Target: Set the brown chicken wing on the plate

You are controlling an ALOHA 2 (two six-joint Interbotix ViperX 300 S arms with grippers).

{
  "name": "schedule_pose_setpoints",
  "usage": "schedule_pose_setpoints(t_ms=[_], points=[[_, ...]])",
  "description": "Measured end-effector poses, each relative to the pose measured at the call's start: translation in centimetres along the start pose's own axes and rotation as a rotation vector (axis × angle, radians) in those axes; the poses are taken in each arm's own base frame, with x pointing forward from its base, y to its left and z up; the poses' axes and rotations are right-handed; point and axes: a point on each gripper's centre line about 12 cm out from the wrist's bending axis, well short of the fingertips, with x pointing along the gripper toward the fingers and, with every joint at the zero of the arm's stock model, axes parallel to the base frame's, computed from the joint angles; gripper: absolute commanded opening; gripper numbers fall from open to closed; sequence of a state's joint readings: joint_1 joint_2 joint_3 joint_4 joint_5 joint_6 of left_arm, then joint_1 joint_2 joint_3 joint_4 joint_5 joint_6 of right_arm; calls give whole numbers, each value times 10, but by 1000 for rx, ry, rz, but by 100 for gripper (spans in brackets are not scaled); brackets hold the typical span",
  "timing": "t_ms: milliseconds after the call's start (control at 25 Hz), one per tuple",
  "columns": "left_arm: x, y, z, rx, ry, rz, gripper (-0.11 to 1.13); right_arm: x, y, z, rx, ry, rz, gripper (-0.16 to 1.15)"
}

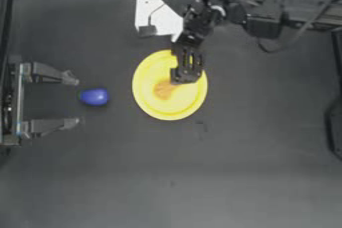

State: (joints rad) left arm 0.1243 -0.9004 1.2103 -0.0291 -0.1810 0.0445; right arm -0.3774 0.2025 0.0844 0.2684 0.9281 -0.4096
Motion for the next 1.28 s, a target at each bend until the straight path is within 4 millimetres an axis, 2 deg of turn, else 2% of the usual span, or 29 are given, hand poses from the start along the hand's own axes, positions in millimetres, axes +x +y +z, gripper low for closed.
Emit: schedule_pose_setpoints(t_ms=[560,920,1280], points=[[0,1,1,-5,-1,5,103,-40,20,-25,25,-212,-92,102],[-2,2,0,-6,5,9,103,-76,41,-52,32,-413,-134,102],[-5,4,2,-7,8,18,103,-110,65,-88,66,-604,-119,102]])
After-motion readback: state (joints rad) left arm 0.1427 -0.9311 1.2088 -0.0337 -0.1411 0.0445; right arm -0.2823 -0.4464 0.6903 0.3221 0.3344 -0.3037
